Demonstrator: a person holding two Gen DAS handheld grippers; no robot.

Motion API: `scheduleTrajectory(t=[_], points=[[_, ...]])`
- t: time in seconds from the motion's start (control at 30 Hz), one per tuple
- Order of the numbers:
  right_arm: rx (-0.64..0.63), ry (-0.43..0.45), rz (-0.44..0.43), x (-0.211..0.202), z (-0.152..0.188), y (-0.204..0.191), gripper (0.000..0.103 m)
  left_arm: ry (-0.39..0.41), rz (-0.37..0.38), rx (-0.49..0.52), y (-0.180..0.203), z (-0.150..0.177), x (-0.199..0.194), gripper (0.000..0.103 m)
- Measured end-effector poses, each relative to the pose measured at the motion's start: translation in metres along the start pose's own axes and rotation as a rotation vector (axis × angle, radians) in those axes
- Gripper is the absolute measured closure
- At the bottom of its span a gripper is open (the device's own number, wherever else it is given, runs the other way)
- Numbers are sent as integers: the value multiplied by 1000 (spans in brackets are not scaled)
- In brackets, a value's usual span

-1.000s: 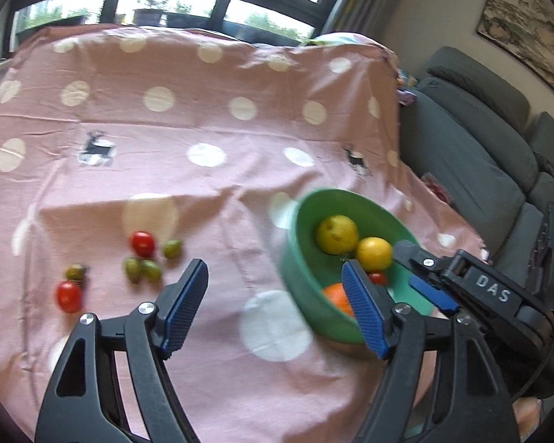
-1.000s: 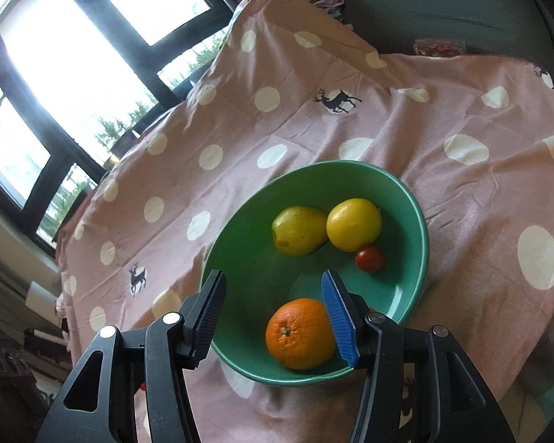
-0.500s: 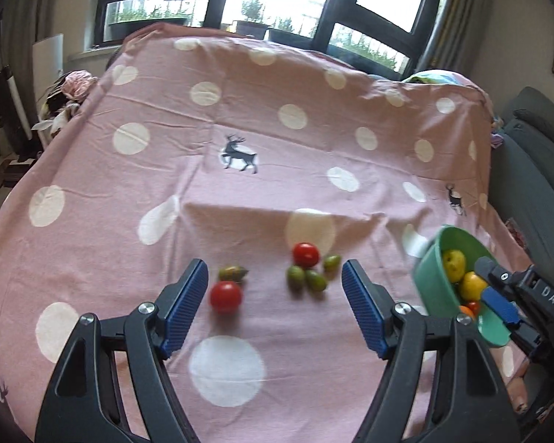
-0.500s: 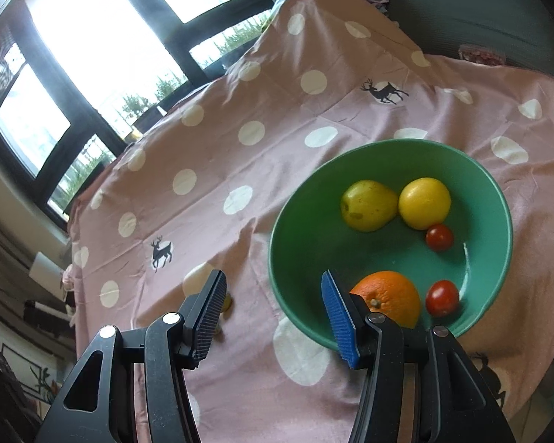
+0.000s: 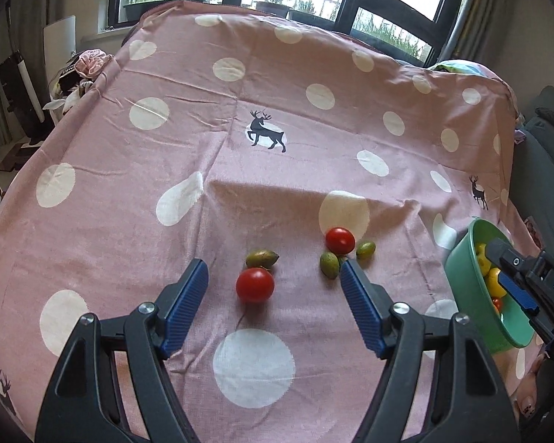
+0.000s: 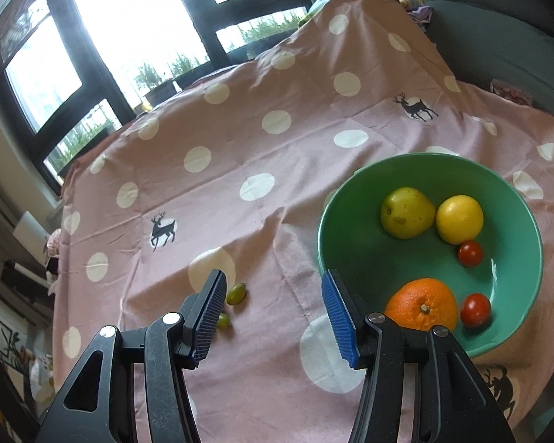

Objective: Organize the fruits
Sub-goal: 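Move the right gripper back to the remaining cherry tomato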

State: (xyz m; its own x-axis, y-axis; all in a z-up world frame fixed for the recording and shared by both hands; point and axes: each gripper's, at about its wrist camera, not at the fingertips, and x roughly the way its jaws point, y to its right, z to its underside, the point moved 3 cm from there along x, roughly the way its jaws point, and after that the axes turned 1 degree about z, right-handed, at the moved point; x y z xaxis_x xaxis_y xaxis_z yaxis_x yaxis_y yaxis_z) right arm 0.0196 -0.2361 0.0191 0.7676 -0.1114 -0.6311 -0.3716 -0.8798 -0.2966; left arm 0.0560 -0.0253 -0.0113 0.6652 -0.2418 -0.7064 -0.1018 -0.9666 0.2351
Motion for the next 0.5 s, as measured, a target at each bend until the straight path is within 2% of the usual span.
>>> scheduleTrajectory(t=[0.1,0.3,0.4,0.5], points=[[-22,-17,-3,2,-1,-5,49,-3,4,-34,-2,-1,2,31],[-95,-67,-49,9,-15,-37,49,-31,9,-59,-8,-4,12,43],[-148,-144,-14,26,-24,-63,49,-64,-7,-104,-21,-5,19,53],[-227,-201,-47,49,-25,-90,49,-83,-18,-138,-32,-6,23,54]])
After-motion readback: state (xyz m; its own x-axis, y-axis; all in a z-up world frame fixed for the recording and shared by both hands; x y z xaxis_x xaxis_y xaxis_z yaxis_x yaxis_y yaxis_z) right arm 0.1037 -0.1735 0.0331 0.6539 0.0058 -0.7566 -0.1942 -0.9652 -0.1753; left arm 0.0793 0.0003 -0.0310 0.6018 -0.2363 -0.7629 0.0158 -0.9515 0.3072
